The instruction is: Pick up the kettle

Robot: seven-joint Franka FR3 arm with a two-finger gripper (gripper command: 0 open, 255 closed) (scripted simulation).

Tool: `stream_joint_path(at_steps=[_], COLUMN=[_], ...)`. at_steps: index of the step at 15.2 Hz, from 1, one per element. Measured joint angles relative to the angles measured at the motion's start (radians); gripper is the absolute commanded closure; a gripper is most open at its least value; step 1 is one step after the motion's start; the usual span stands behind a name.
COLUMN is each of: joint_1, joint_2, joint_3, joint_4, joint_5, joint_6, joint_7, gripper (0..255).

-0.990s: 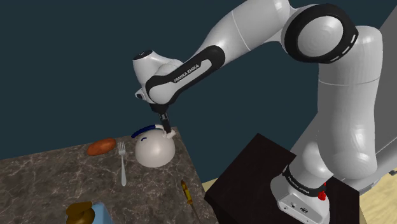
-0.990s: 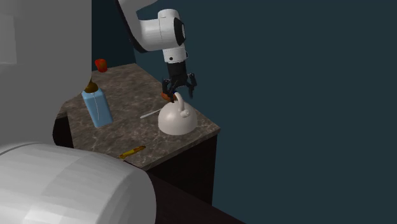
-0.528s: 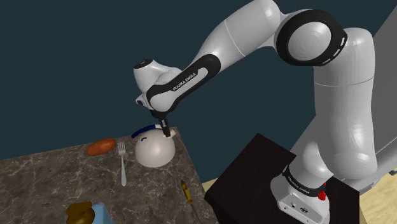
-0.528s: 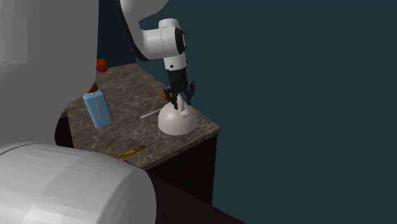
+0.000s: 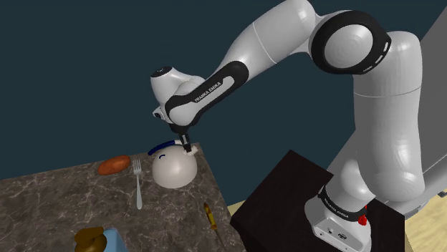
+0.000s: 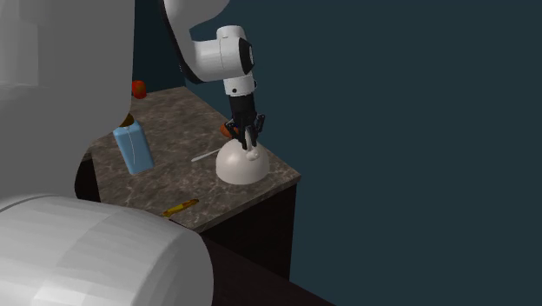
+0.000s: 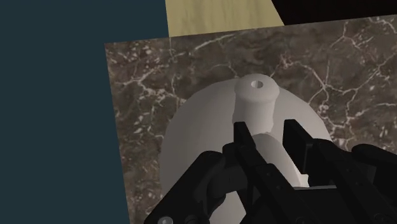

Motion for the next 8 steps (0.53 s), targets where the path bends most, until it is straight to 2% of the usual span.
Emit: stream_joint_path(at_steps=[8], joint_1=[-0.003], joint_2=[-0.049], joint_3=[0.005], joint_4=[0.010], joint_5=[0.012], joint_6=[-0.059], joint_7=[-0.014], gripper=[255])
